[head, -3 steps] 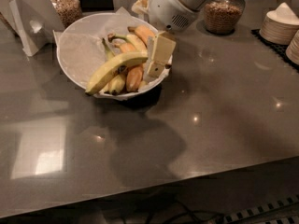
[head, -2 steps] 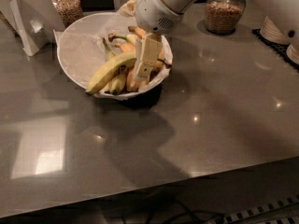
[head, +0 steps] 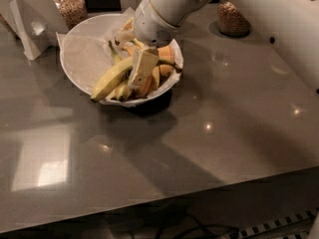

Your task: Pick banana from white bowl

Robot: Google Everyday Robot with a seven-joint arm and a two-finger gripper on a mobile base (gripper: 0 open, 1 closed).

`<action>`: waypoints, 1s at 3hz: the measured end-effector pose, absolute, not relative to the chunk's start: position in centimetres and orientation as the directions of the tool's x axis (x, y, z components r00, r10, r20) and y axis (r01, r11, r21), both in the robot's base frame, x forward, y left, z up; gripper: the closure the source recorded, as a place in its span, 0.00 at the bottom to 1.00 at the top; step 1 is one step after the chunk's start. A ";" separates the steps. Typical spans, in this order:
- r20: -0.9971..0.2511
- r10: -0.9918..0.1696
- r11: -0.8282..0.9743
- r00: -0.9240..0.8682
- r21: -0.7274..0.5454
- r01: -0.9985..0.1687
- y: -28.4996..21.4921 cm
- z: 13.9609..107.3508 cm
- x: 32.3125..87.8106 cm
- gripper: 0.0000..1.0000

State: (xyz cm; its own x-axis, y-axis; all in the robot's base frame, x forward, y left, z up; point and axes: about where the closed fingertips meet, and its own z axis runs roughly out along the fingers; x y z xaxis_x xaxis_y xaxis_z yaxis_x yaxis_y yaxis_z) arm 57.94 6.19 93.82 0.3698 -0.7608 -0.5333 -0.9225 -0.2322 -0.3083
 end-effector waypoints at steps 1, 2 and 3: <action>-0.533 -0.769 -0.236 0.353 -0.277 -0.931 6.0 92.4 57.9 0.38; -0.532 -0.771 -0.236 0.350 -0.272 -0.933 5.9 92.2 57.9 0.57; -0.532 -0.771 -0.236 0.350 -0.272 -0.933 5.9 92.4 57.9 0.80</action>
Offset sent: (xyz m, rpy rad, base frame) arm 0.0003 -0.0109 -0.0286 -0.0384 0.0618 -0.0160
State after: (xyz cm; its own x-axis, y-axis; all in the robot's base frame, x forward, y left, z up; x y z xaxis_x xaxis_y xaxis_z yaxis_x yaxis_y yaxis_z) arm 57.91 5.93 92.42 0.3500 -0.7711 -0.5320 -0.9329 -0.2356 -0.2723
